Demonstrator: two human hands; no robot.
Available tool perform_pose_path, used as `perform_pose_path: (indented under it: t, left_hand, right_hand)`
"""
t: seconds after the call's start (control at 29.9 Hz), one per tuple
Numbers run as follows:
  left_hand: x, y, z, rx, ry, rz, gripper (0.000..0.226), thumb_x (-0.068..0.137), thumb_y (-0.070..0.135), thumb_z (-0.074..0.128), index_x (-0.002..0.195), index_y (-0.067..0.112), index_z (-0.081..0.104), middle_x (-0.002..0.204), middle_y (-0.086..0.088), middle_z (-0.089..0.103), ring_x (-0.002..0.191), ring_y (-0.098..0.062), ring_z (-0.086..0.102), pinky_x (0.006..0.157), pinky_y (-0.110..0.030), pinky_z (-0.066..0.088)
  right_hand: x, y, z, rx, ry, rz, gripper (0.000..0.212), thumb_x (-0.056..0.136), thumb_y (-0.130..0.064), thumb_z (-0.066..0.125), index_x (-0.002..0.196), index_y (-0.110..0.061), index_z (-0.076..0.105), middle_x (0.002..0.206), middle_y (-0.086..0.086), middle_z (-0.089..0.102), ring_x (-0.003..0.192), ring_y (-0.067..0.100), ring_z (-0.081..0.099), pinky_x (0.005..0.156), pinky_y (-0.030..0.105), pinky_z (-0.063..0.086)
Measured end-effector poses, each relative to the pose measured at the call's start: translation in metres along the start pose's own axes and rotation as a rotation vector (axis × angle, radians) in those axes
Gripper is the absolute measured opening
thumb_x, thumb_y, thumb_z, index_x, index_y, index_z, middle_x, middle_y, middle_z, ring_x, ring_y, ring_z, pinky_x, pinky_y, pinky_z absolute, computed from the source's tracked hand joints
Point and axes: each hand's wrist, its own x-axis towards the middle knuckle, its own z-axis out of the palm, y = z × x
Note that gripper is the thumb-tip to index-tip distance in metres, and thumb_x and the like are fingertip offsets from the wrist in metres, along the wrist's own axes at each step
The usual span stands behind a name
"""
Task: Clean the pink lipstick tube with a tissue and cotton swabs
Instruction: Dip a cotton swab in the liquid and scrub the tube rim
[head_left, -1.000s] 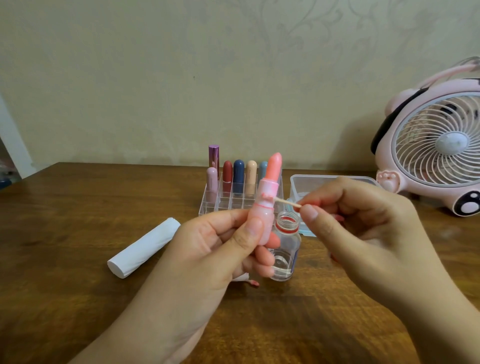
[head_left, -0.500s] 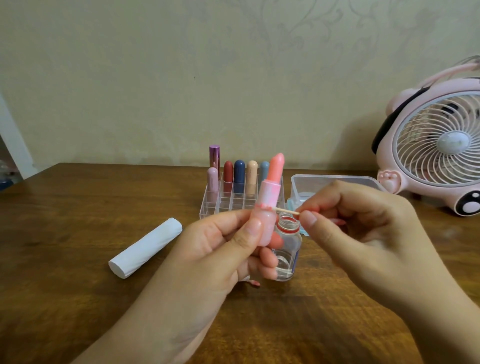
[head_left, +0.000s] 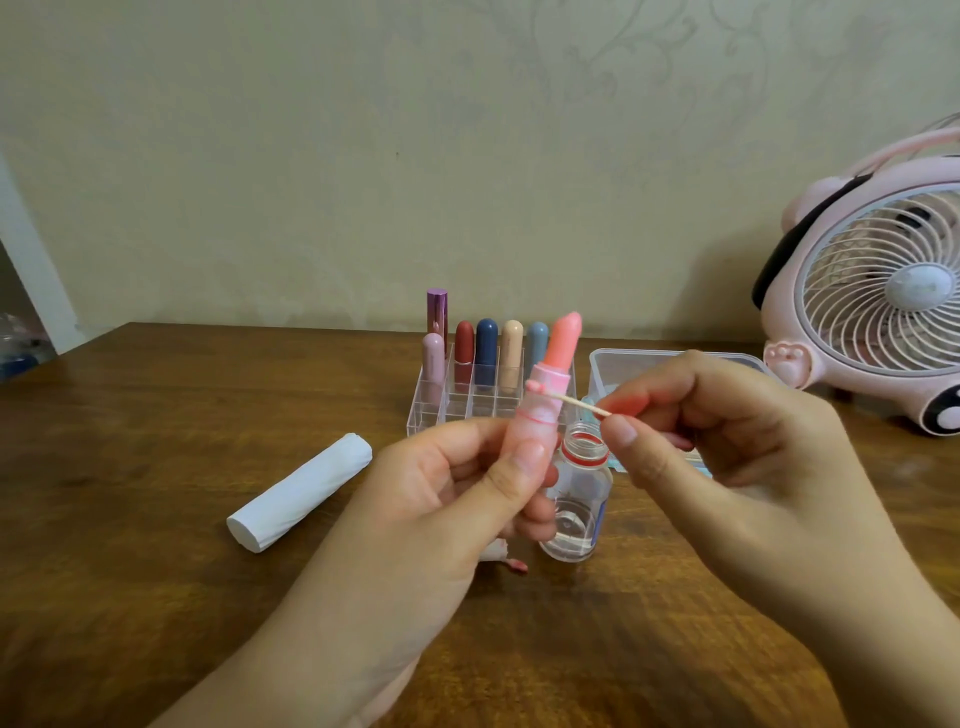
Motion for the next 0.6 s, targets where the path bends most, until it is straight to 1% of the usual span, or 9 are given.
perform_pose_path:
  t: [0.17, 0.27, 0.33, 0.44, 0.5, 0.57, 0.6]
  left_hand:
    - [0.0001, 0.0003, -0.0008, 0.009, -0.01, -0.009, 0.022, 0.07, 0.032, 0.064, 0.081, 0.017, 0.074, 0.063, 0.004, 0.065, 0.061, -0.01, 0.06, 0.066, -0.029, 0.052]
    - [-0.0001, 0.0005, -0.0003, 0.001, -0.009, -0.002, 0.019, 0.069, 0.031, 0.063, 0.077, 0.018, 0.074, 0.063, 0.003, 0.065, 0.059, -0.009, 0.059, 0.062, -0.025, 0.051]
    - [-0.0006, 0.0007, -0.0006, -0.001, -0.007, -0.002, 0.019, 0.068, 0.033, 0.064, 0.075, 0.018, 0.074, 0.063, 0.003, 0.065, 0.058, -0.009, 0.058, 0.061, -0.025, 0.05]
    - [-0.0009, 0.002, -0.0005, 0.012, -0.008, -0.017, 0.024, 0.071, 0.04, 0.072, 0.077, 0.017, 0.074, 0.063, 0.002, 0.065, 0.057, -0.009, 0.058, 0.062, -0.028, 0.05]
    - [-0.0009, 0.0029, -0.0004, 0.008, -0.001, -0.03, 0.026, 0.069, 0.041, 0.072, 0.077, 0.016, 0.074, 0.062, 0.002, 0.065, 0.056, -0.009, 0.058, 0.06, -0.028, 0.05]
    - [-0.0005, 0.0025, -0.0005, 0.014, 0.004, -0.021, 0.025, 0.071, 0.04, 0.072, 0.075, 0.016, 0.074, 0.061, 0.002, 0.064, 0.056, -0.009, 0.058, 0.059, -0.026, 0.05]
    - [-0.0006, 0.0024, -0.0005, 0.023, 0.006, -0.012, 0.024, 0.07, 0.039, 0.068, 0.074, 0.016, 0.074, 0.061, 0.002, 0.064, 0.056, -0.009, 0.058, 0.059, -0.026, 0.05]
  right_hand:
    - [-0.0004, -0.0008, 0.0, -0.032, 0.026, -0.039, 0.001, 0.08, -0.026, 0.062, 0.08, -0.026, 0.061, 0.068, 0.003, 0.058, 0.056, 0.011, 0.049, 0.054, 0.016, 0.042]
    - [-0.0011, -0.0008, 0.0006, -0.072, 0.039, -0.056, 0.002, 0.081, -0.025, 0.061, 0.08, -0.024, 0.06, 0.068, 0.004, 0.055, 0.056, 0.013, 0.047, 0.054, 0.017, 0.041]
    - [-0.0008, -0.0008, 0.001, -0.096, 0.041, -0.065, 0.003, 0.081, -0.024, 0.061, 0.08, -0.022, 0.061, 0.068, 0.004, 0.055, 0.055, 0.013, 0.046, 0.053, 0.017, 0.04]
    - [-0.0009, -0.001, 0.0005, -0.116, -0.007, -0.076, 0.007, 0.08, -0.024, 0.061, 0.076, -0.018, 0.062, 0.064, 0.003, 0.054, 0.054, 0.011, 0.045, 0.053, 0.015, 0.038]
    - [-0.0012, -0.0015, 0.0004, -0.118, -0.03, -0.08, 0.009, 0.079, -0.024, 0.061, 0.074, -0.017, 0.062, 0.063, 0.003, 0.053, 0.053, 0.011, 0.044, 0.053, 0.014, 0.038]
    - [-0.0012, -0.0009, 0.0002, -0.085, 0.007, -0.071, 0.006, 0.08, -0.024, 0.061, 0.074, -0.02, 0.06, 0.064, 0.002, 0.055, 0.054, 0.012, 0.045, 0.053, 0.017, 0.039]
    - [-0.0012, -0.0001, -0.0002, -0.066, 0.037, -0.065, 0.005, 0.08, -0.024, 0.061, 0.075, -0.022, 0.06, 0.065, 0.002, 0.055, 0.054, 0.012, 0.046, 0.053, 0.019, 0.04]
